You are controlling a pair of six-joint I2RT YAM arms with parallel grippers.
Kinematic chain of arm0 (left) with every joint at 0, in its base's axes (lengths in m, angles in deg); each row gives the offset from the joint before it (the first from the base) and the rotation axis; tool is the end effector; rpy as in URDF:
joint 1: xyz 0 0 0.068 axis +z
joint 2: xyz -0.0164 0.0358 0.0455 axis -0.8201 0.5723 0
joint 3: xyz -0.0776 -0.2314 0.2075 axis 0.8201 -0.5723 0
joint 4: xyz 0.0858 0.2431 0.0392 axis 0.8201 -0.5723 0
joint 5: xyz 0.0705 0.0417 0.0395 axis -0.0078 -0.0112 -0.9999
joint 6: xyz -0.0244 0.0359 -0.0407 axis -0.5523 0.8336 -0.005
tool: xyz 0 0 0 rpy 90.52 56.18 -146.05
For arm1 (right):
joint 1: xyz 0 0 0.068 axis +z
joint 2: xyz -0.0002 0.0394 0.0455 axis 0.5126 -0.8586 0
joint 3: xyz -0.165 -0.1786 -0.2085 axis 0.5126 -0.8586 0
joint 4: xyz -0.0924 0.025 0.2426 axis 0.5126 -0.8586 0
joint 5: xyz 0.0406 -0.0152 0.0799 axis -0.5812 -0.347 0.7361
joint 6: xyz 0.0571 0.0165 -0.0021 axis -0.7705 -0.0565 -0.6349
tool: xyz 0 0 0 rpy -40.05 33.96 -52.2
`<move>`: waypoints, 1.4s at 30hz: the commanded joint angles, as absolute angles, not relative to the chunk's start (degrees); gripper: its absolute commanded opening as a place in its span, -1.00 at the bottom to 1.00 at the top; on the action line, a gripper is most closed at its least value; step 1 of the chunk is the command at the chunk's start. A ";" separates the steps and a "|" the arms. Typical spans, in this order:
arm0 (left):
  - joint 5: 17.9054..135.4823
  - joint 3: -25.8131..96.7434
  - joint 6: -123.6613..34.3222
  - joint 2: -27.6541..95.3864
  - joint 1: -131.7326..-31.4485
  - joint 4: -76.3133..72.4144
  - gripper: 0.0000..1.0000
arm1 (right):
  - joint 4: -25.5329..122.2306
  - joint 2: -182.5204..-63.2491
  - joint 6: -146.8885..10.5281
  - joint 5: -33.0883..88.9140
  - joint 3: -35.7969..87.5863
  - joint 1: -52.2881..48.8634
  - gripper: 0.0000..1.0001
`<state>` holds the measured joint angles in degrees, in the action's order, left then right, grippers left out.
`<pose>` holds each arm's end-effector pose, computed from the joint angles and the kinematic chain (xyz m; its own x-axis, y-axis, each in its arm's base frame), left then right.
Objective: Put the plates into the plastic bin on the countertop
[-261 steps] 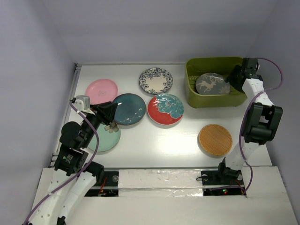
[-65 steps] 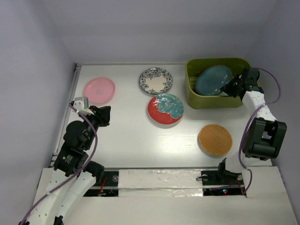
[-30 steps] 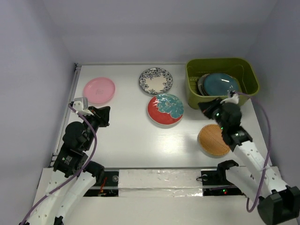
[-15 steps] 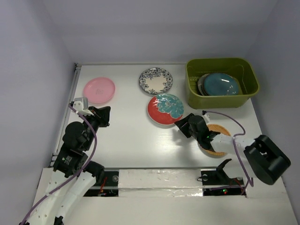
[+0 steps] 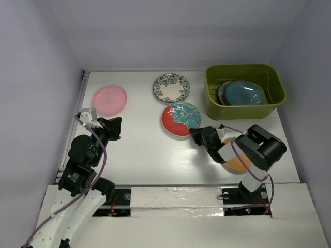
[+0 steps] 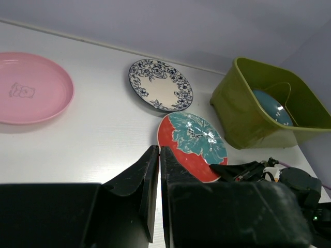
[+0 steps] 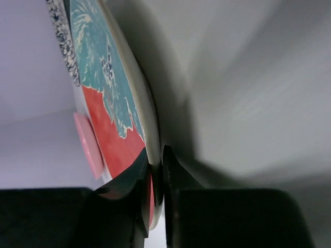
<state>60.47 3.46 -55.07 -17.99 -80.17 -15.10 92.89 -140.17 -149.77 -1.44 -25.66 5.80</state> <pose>0.0630 -0.0228 0.3773 -0.0288 -0.3957 -0.9179 0.3065 0.8706 -0.3849 0.2409 0.1592 0.1463 -0.3094 0.9273 -0.2108 0.3969 0.3274 0.8575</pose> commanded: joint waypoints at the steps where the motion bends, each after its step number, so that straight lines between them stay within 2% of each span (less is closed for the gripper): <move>1: 60.44 4.87 -55.15 -17.81 -80.49 -13.98 -0.92 | 98.16 -142.88 -152.59 -4.42 -27.76 6.60 -0.80; 4: 60.52 4.87 -55.15 -17.63 -80.49 -13.81 -0.92 | 95.45 -137.20 -152.42 -6.78 -29.34 8.97 -0.99; 10: 59.82 4.87 -55.06 -17.81 -80.49 -13.72 -0.90 | 78.42 -120.67 -144.35 -10.92 -26.02 16.78 -1.00; 15: 59.12 4.69 -55.15 -18.51 -80.49 -13.90 -0.86 | 62.84 -100.54 -125.73 -16.20 -15.38 20.49 -1.00; 18: 59.38 4.69 -55.24 -18.60 -80.49 -13.63 -0.82 | 57.04 -92.29 -114.65 -16.65 -8.56 14.10 -1.00; 19: 59.47 4.69 -55.15 -18.60 -80.49 -13.55 -0.81 | 56.33 -91.12 -112.10 -13.16 -6.87 11.03 -1.00; 21: 59.47 4.60 -55.24 -18.69 -80.49 -13.63 -0.80 | 54.40 -89.45 -106.73 -9.19 -2.13 0.96 -1.00; 24: 59.47 4.60 -55.24 -18.86 -80.49 -13.72 -0.79 | 54.40 -90.23 -101.72 -3.64 1.84 -9.61 -1.00; 31: 60.08 4.52 -55.33 -19.04 -80.49 -13.55 -0.77 | 51.23 -104.89 -98.72 9.86 14.15 -29.30 -1.00; 35: 60.08 4.52 -55.24 -19.30 -80.49 -13.72 -0.77 | 49.03 -117.27 -100.47 19.73 20.64 -36.36 -1.00; 42: 60.35 4.43 -55.33 -19.30 -80.49 -13.63 -0.77 | 49.03 -124.67 -100.04 21.94 21.63 -39.01 -1.00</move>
<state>59.85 3.46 -55.09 -18.84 -80.17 -15.10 38.53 -127.34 -98.90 16.15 16.76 -38.70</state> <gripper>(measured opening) 0.113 0.148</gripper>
